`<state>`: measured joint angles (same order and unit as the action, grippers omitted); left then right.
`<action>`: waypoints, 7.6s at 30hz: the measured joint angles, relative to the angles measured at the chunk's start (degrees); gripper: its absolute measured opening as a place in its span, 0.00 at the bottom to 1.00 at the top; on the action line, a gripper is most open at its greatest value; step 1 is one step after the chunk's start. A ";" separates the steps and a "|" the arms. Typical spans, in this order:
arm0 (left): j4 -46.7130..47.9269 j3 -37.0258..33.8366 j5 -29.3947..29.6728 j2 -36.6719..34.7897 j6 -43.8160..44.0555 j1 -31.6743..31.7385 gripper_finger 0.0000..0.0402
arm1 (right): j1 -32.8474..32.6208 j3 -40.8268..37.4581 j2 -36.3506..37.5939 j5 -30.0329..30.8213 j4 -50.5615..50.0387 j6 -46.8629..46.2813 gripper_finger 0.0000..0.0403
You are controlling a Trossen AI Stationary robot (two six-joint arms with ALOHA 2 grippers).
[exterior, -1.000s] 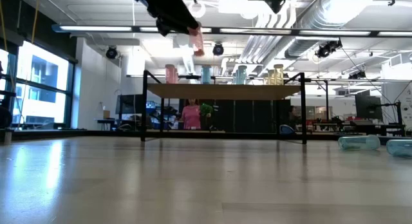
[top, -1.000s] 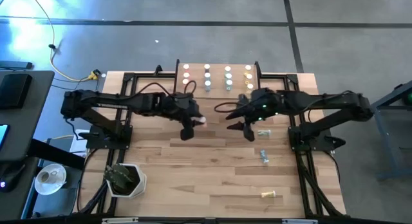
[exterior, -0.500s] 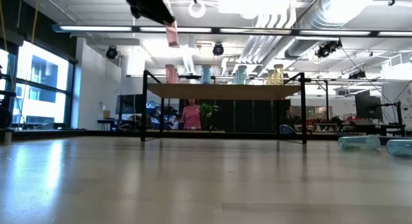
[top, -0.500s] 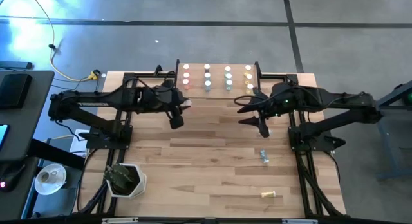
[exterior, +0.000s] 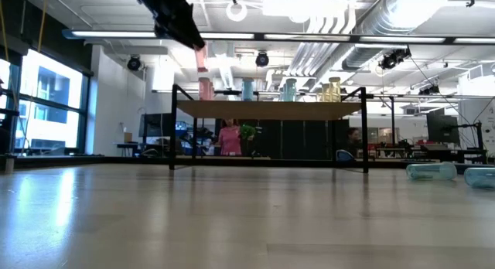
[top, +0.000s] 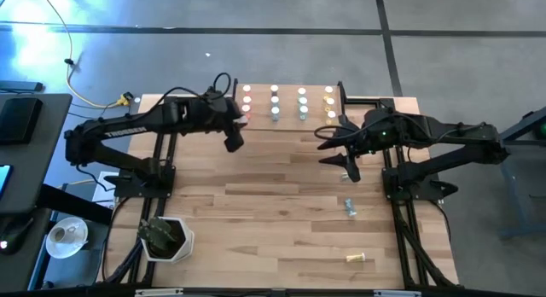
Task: Pick and place medicine bottles onto shelf by color
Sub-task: Put the pink pill bottle on the shelf aligned with the other pink pill bottles
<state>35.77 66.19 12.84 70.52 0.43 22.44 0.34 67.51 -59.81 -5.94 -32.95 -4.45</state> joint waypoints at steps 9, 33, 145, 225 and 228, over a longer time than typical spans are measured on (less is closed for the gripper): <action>-0.06 0.00 -0.65 4.42 1.09 4.26 0.29 | 0.00 -0.01 -0.02 0.02 -0.76 0.00 0.45; -0.47 0.02 -2.12 7.63 6.49 7.21 0.29 | 0.00 0.00 -0.04 0.02 -0.76 0.00 0.45; 3.13 -0.13 -0.98 9.21 7.96 7.19 0.44 | 0.00 0.00 -0.07 0.00 -1.22 -0.22 0.45; -1.14 -12.06 8.97 -0.83 -5.58 -6.68 0.48 | -0.02 0.00 -0.07 0.00 -3.31 -0.01 0.45; -1.65 -12.75 8.84 -0.50 -5.23 -5.25 0.48 | -0.01 0.00 -0.07 0.00 -3.33 -0.02 0.45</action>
<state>34.12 53.44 21.68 70.02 -4.81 17.19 0.33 67.51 -59.88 -5.93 -36.28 -4.47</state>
